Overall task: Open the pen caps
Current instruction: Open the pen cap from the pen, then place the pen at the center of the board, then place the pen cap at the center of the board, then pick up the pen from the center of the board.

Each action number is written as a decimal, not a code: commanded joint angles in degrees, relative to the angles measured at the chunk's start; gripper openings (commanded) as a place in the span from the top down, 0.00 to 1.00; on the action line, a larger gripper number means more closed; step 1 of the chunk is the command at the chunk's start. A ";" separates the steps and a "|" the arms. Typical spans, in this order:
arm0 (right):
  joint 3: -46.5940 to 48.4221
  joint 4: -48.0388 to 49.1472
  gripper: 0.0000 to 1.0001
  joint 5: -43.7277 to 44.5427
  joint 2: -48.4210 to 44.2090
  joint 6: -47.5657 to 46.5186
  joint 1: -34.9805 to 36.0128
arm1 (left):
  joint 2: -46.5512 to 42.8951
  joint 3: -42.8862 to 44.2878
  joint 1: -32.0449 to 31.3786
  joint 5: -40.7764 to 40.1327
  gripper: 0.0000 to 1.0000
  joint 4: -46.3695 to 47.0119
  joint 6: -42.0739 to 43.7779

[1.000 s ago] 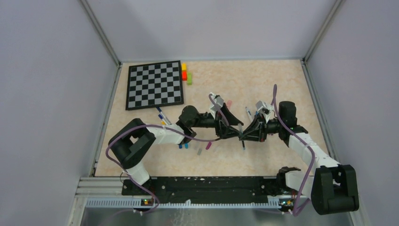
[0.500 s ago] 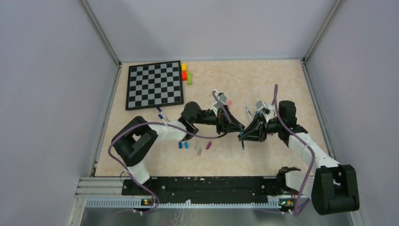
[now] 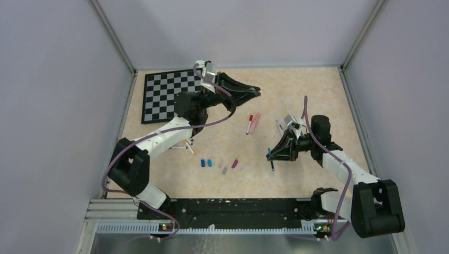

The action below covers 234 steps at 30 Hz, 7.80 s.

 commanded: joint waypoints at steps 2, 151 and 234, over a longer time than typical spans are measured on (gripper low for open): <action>1.46 1.89 1.00 -3.32 -1.24 0.20 -0.15 | -6.60 -1.98 -0.84 -3.96 1.00 3.79 -2.65; 23.86 -43.99 0.59 34.14 5.14 -25.28 -32.53 | -9.90 -9.84 -4.40 -40.52 0.13 -70.53 19.74; 23.37 -44.21 0.59 33.69 5.14 -26.66 -32.51 | 39.35 42.27 -3.74 -42.21 0.61 -105.72 19.05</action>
